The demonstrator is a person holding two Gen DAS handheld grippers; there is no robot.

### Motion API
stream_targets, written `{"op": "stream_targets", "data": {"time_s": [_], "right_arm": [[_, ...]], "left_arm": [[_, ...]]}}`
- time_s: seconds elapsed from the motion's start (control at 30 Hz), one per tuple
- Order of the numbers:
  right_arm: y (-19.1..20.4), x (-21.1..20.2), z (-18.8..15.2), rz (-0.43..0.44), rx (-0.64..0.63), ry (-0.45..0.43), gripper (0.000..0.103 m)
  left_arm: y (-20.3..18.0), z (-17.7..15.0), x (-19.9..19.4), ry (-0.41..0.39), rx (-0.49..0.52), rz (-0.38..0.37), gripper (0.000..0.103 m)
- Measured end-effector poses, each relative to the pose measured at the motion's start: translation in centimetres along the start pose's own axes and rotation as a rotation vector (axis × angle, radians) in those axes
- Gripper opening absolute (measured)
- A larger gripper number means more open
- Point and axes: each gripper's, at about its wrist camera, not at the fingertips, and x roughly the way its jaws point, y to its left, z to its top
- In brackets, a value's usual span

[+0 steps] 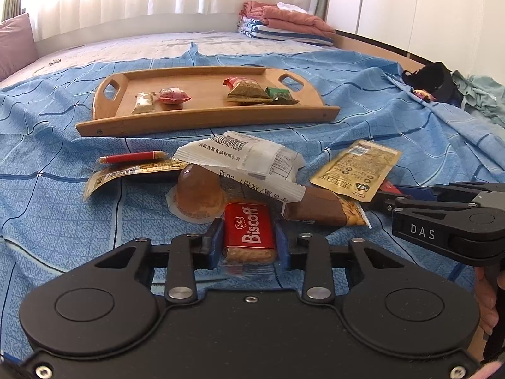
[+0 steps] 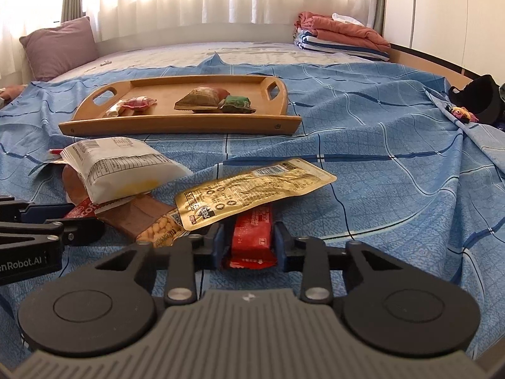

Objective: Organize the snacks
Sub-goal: 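Grasp the red Biscoff biscuit with the left gripper while the right gripper grasps the red bar, then carry the Biscoff and red bar onto the wooden tray and open both grippers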

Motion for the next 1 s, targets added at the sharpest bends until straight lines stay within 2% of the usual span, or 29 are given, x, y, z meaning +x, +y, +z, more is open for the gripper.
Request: {"op": "stream_targets", "data": {"time_s": [0.6,0.8,1.0], "right_arm": [[0.9,-5.2,-1.4,0.059,-0.009,0.002,0.032],[1.8,-6.8,-0.7,0.066,-0.035,-0.044,0.031],[2.1,-7.0,0.4,0.073,-0.02,-0.05,0.03]], "left_arm": [[0.4,-0.9,-4.2,-0.045,0.026,-0.003,0.032],[0.4,-0.2,-6.0,-0.082,0.046,-0.01,0.032],[0.8,0.9,-7.1,-0.117,0.034,-0.011,0.032]]}}
